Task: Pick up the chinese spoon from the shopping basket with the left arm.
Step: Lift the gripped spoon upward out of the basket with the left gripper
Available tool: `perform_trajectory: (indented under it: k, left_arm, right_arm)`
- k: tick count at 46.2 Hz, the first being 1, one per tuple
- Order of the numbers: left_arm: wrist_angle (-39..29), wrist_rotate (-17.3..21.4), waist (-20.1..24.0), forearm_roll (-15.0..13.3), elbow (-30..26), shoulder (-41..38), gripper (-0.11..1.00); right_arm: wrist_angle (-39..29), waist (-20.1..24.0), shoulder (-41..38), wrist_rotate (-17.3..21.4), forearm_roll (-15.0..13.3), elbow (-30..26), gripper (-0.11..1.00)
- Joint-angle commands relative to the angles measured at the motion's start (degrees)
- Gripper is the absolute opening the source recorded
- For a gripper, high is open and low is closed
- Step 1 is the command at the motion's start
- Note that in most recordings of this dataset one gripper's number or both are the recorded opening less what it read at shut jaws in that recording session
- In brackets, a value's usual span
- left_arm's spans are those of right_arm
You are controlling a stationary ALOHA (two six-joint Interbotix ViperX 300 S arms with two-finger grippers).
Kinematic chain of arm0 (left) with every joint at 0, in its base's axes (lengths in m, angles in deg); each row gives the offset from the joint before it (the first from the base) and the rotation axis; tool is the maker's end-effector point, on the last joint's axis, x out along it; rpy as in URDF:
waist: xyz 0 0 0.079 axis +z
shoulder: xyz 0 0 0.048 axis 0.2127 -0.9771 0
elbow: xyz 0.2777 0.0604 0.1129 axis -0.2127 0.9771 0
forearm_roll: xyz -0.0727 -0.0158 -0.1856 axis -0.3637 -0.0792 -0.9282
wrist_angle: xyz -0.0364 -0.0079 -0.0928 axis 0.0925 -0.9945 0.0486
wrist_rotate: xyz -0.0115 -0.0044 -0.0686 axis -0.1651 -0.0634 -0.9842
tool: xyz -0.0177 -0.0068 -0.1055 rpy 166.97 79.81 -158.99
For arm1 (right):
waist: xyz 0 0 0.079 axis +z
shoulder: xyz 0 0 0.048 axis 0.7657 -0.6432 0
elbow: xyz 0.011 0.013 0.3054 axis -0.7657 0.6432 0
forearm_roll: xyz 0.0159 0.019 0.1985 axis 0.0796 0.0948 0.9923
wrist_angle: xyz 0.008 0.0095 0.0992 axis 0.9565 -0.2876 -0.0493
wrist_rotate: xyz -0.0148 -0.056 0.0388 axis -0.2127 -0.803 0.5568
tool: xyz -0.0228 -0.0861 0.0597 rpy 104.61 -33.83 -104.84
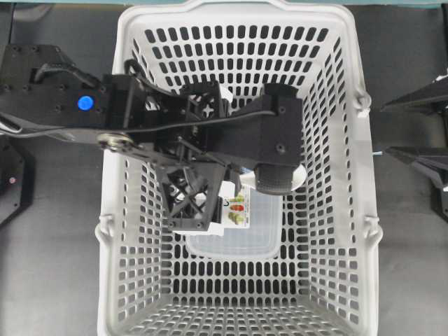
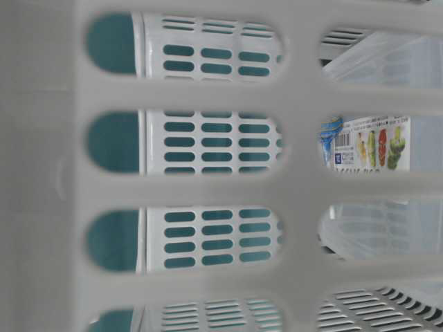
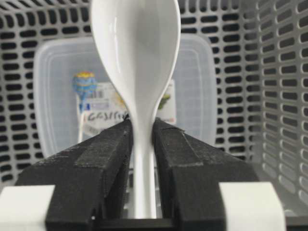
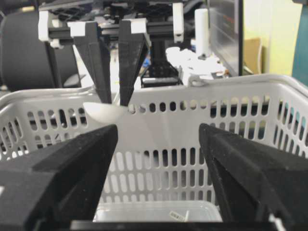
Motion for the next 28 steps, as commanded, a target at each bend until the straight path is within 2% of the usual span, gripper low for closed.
perform_trajectory:
  k: [1, 28]
  left_arm:
    - [0.09, 0.26, -0.09, 0.18, -1.41, 0.62, 0.14]
    - [0.44, 0.62, -0.18, 0.18, -1.76, 0.0, 0.14]
  right_arm:
    - [0.35, -0.09, -0.26, 0.09, 0.18, -0.53, 0.66]
    - [0.44, -0.09, -0.26, 0.09, 0.18, -0.53, 0.66]
